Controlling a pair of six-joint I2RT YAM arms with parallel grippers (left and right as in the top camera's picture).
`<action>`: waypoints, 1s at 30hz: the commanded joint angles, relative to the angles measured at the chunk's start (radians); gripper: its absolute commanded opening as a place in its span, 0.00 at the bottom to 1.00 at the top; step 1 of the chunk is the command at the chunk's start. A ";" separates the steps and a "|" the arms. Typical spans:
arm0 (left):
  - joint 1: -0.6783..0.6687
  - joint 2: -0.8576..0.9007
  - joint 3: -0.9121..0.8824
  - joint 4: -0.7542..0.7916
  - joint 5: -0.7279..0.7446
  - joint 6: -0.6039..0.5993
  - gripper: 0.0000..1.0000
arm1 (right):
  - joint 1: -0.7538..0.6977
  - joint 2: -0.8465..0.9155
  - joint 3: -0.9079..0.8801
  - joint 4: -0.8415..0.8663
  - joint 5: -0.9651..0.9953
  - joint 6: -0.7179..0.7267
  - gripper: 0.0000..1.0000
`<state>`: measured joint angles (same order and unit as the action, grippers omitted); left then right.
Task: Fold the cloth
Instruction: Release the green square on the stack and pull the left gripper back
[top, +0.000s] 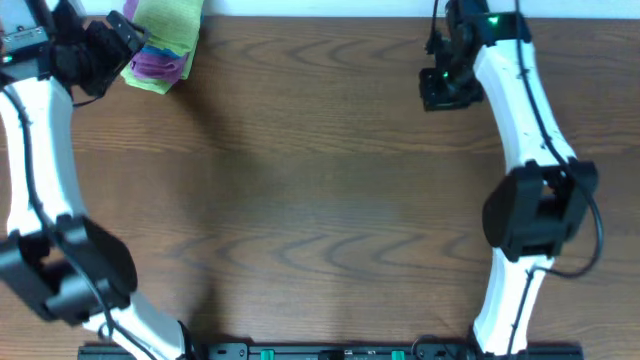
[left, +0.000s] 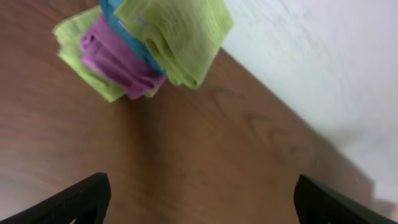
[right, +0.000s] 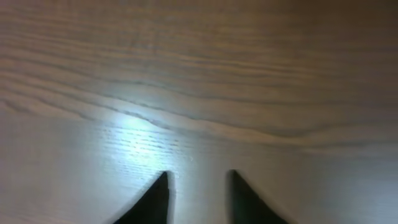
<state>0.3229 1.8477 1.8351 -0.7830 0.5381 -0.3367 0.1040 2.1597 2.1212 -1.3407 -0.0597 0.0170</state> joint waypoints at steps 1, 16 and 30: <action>-0.015 -0.079 0.019 -0.076 -0.063 0.157 0.95 | 0.003 -0.117 0.014 -0.012 0.056 -0.027 0.54; -0.091 -0.535 -0.011 -0.297 -0.077 0.286 0.95 | 0.010 -0.525 -0.011 -0.178 0.056 -0.033 0.99; -0.201 -1.109 -0.391 -0.376 -0.129 0.288 0.95 | 0.131 -1.197 -0.600 -0.102 0.088 -0.029 0.99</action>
<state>0.1268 0.8005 1.4597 -1.1625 0.4175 -0.0620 0.2260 1.0351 1.5646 -1.4605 0.0048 -0.0124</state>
